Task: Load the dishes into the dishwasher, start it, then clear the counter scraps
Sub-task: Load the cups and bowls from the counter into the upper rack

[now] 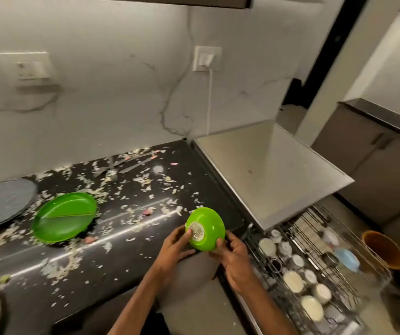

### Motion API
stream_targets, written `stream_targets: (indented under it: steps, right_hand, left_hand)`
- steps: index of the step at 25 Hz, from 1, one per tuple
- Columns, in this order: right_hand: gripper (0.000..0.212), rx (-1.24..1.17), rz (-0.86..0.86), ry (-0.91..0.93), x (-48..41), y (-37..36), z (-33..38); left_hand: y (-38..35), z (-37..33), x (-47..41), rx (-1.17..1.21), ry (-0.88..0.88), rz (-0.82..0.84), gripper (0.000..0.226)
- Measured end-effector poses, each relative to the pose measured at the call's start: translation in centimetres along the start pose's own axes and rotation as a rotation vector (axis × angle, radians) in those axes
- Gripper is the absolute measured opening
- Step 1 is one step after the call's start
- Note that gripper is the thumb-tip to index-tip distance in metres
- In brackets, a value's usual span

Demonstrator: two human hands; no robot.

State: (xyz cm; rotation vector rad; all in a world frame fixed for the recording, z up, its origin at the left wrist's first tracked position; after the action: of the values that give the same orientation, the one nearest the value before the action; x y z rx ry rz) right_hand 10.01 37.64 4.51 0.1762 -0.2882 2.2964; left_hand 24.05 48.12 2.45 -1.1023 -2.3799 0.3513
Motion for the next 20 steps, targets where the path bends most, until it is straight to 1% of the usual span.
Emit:
stream_targets:
  steps: [1, 2, 4, 5, 6, 8, 10, 11, 12, 14, 16, 18, 20]
  right_hand:
    - [0.030, -0.137, -0.023, -0.061, 0.7, 1.6, -0.1]
    - [0.034, -0.222, -0.047, -0.103, 1.4, 3.5, 0.0]
    - [0.034, -0.320, -0.088, -0.142, 2.6, 6.8, -0.1]
    - [0.032, -0.325, -0.131, -0.128, 3.0, 8.7, -0.2]
    - [0.032, -0.260, -0.191, -0.106, 3.4, 10.7, -0.4]
    - [0.039, 0.035, -0.307, -0.025, 4.2, 16.2, -0.7]
    - [0.050, 0.305, -0.306, 0.049, 5.1, 21.8, -0.5]
    - [0.055, 0.378, -0.279, 0.084, 5.6, 24.4, -0.3]
    - [0.061, 0.441, -0.242, 0.110, 6.2, 27.2, -0.1]
    - [0.080, 0.546, -0.168, 0.097, 6.7, 31.7, 0.3]
    - [0.100, 0.625, -0.149, 0.084, 6.8, 35.8, 0.8]
    - [0.108, 0.689, -0.167, 0.113, 6.1, 39.0, 1.0]
    - [0.109, 0.743, -0.206, 0.149, 5.1, 40.9, 0.9]
  left_hand:
    - [-1.4, 1.0, 0.1, 0.032, 0.027, 0.022, 0.043]
    - [-3.2, 2.2, 0.1, 0.065, 0.051, 0.052, 0.039]
    - [-6.7, 4.2, -0.1, 0.131, 0.076, 0.099, 0.034]
    - [-8.8, 5.1, -0.3, 0.142, 0.089, 0.122, 0.035]
    - [-10.8, 6.0, -0.5, 0.128, 0.105, 0.140, 0.039]
    - [-15.9, 8.2, -1.1, 0.055, 0.130, 0.157, 0.042]
    - [-21.1, 10.6, -1.6, 0.003, 0.158, 0.182, 0.042]
    - [-23.8, 11.7, -1.7, -0.018, 0.178, 0.190, 0.042]
    - [-26.7, 13.0, -1.8, -0.036, 0.200, 0.190, 0.043]
    - [-31.3, 15.3, -1.9, -0.060, 0.246, 0.200, 0.044]
    - [-35.2, 17.2, -2.2, -0.075, 0.291, 0.253, 0.044]
    - [-37.8, 18.5, -3.2, -0.078, 0.327, 0.287, 0.044]
    - [-39.5, 19.2, -4.8, -0.076, 0.364, 0.314, 0.045]
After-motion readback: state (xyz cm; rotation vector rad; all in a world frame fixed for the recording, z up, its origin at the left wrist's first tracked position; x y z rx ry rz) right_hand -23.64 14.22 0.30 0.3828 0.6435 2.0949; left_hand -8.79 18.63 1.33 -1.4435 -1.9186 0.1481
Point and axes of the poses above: each hand's wrist, its own x-axis away from the middle knuckle, its own y-axis out of the back of the hand, z = x × y, the point moved 2 cm from there along -x, towards the middle knuckle, and after that the axes turned 9 degrees about x, right-handed, at the moved point
